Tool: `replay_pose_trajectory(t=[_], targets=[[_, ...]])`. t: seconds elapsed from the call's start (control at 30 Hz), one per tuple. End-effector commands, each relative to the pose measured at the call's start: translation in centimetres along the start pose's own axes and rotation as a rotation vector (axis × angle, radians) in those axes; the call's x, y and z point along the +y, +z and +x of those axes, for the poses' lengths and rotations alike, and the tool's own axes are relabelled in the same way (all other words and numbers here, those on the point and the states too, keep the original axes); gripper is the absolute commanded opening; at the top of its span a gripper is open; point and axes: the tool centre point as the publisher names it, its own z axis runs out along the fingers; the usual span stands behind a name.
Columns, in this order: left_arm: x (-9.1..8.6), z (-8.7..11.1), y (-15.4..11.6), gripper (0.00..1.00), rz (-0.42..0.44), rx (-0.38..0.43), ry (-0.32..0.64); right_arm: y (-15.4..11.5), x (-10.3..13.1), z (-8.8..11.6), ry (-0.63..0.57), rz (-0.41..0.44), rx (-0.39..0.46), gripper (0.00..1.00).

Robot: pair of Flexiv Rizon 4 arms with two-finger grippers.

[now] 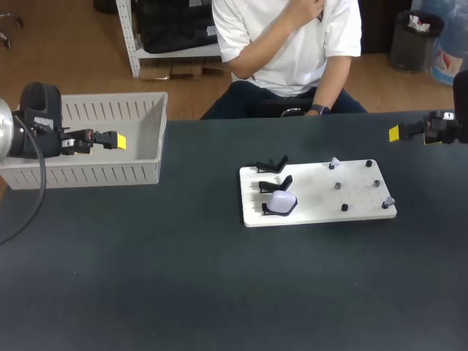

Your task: Pick up each earbud case from the left stands, insert the matching earbuds, close the lid, and place the case in the box.

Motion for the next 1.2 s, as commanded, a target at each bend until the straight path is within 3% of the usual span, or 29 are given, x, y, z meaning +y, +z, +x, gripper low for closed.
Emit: replay_pose_trajectory(t=[0.03,0.47,0.57,0.7,0.97,1.1,1.2], targets=[[-0.3,-0.2,0.0,1.0,-0.013,0.012,-0.003,0.1,0.0,0.0,0.0,0.0,0.001,1.0],[-0.3,-0.2,0.0,1.0,-0.013,0.012,-0.003,0.1,0.0,0.0,0.0,0.0,0.001,1.0],[-1.3,-0.4,-0.2,1.0,0.148,-0.044,0.156,0.1,0.0,0.0,0.0,0.0,0.001,1.0],[-3.1,-0.2,-0.5,1.0,0.324,-0.166,0.447,0.1,0.0,0.0,0.0,0.0,0.001,1.0],[-5.4,0.1,0.1,1.0,0.57,-0.218,0.818,0.1,0.0,0.0,0.0,0.0,0.001,1.0],[-6.4,0.3,0.4,1.0,0.668,-0.212,0.924,0.1,0.0,0.0,0.0,0.0,0.001,1.0],[-6.7,0.3,0.5,1.0,0.662,-0.201,0.927,0.1,0.0,0.0,0.0,0.0,0.001,1.0]])
